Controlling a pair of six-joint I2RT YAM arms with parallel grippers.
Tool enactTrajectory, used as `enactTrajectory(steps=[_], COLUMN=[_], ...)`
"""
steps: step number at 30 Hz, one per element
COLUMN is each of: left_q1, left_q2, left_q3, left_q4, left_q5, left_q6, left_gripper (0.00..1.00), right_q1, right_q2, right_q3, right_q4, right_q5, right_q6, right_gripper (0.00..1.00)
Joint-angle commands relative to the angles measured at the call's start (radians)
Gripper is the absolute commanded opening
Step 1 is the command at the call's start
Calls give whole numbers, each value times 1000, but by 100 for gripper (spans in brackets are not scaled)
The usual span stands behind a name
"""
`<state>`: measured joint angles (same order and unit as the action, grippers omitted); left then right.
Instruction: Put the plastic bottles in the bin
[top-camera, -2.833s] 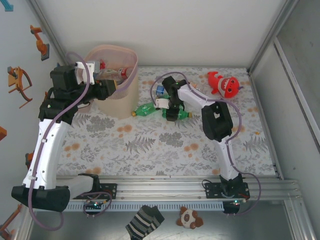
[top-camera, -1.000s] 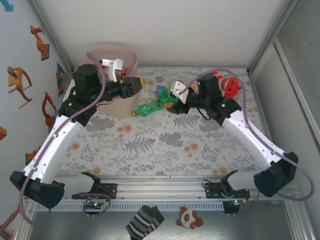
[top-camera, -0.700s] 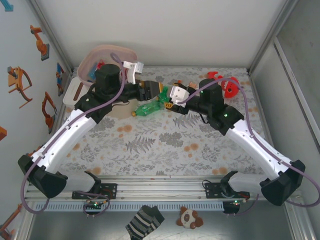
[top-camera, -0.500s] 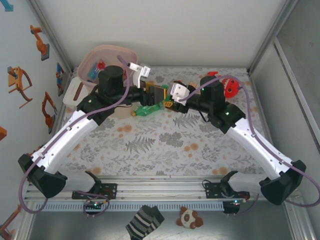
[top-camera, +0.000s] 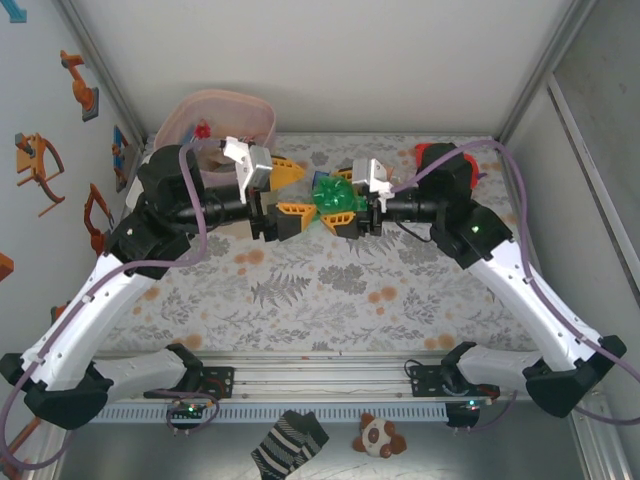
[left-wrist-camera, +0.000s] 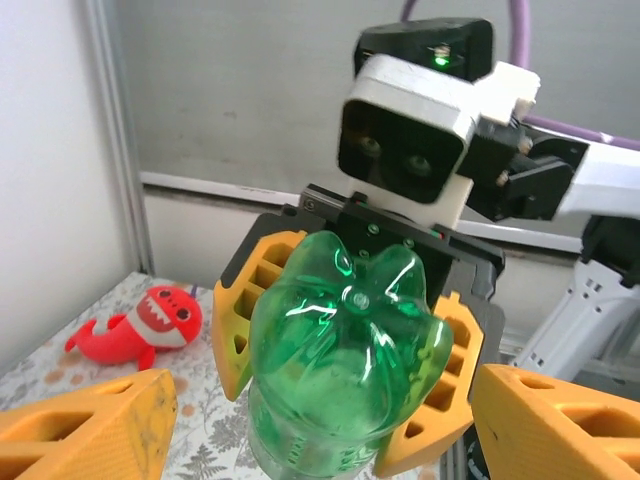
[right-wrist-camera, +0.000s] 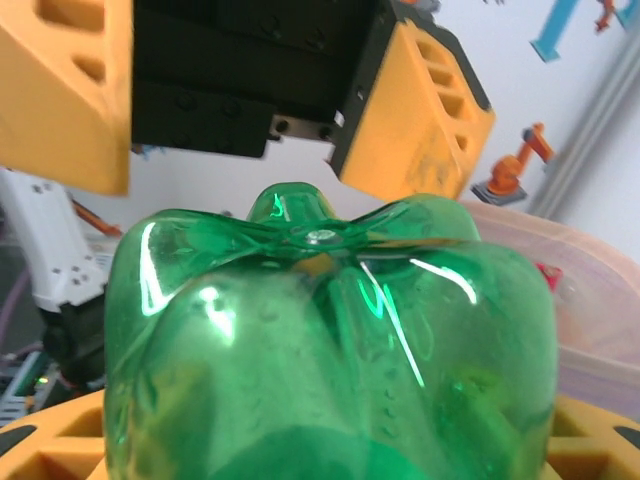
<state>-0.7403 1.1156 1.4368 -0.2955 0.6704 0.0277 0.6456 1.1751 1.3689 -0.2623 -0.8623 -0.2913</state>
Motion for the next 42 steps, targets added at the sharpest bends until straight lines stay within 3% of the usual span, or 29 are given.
enactTrajectory(steps=[1,9,15,42], left_q1=[-22,-91,-128,-148], left_q2=[3,63,92,45], left_q3=[-12,25,41,2], left_q4=[-2,20,48,163], left_q5=[87,91,88,106], left_q6=[111,135,146,138], left_gripper=[79,82,79,92], right_q1=[5,9,15,19], right_q2=[-23,-22,-23,-46], right_q3=[36,33,27,9], right_q4=[-9,-14,-12,-17], right_q5=[-113,-133,-132,-124], right_q6=[47,40,43,41], right_gripper=[46,46,46,46])
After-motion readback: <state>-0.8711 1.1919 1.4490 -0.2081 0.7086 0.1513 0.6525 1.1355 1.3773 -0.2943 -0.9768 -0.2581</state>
